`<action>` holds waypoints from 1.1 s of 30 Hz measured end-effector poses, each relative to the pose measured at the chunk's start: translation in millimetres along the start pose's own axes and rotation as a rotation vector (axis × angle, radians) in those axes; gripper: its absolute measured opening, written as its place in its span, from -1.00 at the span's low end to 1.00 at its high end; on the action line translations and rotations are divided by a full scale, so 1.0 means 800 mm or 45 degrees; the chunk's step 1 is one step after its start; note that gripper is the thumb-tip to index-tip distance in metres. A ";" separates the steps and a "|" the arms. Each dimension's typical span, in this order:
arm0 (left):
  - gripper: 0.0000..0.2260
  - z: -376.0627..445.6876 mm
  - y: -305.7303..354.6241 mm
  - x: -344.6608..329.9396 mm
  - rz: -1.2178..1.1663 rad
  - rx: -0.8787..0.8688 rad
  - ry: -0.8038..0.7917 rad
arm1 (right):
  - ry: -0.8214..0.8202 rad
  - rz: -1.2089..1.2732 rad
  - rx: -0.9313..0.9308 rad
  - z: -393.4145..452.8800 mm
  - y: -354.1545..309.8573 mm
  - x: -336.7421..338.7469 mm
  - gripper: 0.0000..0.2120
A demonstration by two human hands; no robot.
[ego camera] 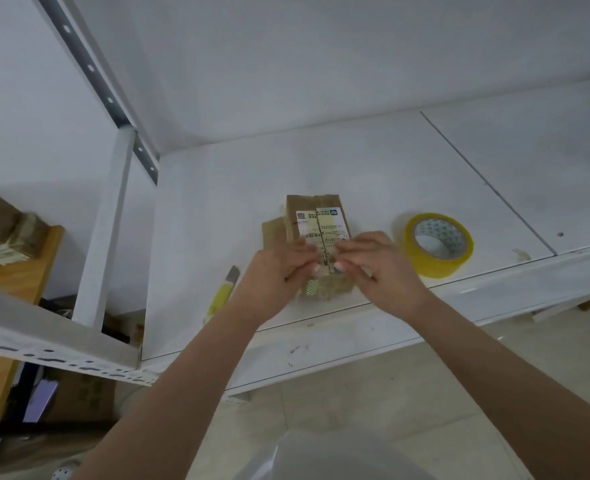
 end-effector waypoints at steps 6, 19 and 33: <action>-0.68 -0.018 -0.021 -0.018 0.033 0.060 -0.045 | 0.046 0.047 -0.128 -0.015 -0.003 -0.024 -0.74; -0.53 -0.017 -0.047 0.023 -0.202 0.035 -0.512 | 0.238 -0.476 0.080 -0.021 -0.009 -0.032 -0.69; -0.77 -0.016 -0.045 -0.031 -0.077 -0.069 0.099 | 0.186 -0.293 -0.217 -0.029 -0.005 -0.035 -0.48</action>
Point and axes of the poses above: each hand's wrist, its own z-axis towards the middle knuckle, its own x-axis out of the back of the hand, y = z × x, the point moved 1 cm from there along z, towards the middle knuckle, and after that the axes turned 5 degrees about -y, right-handed, at the moved point
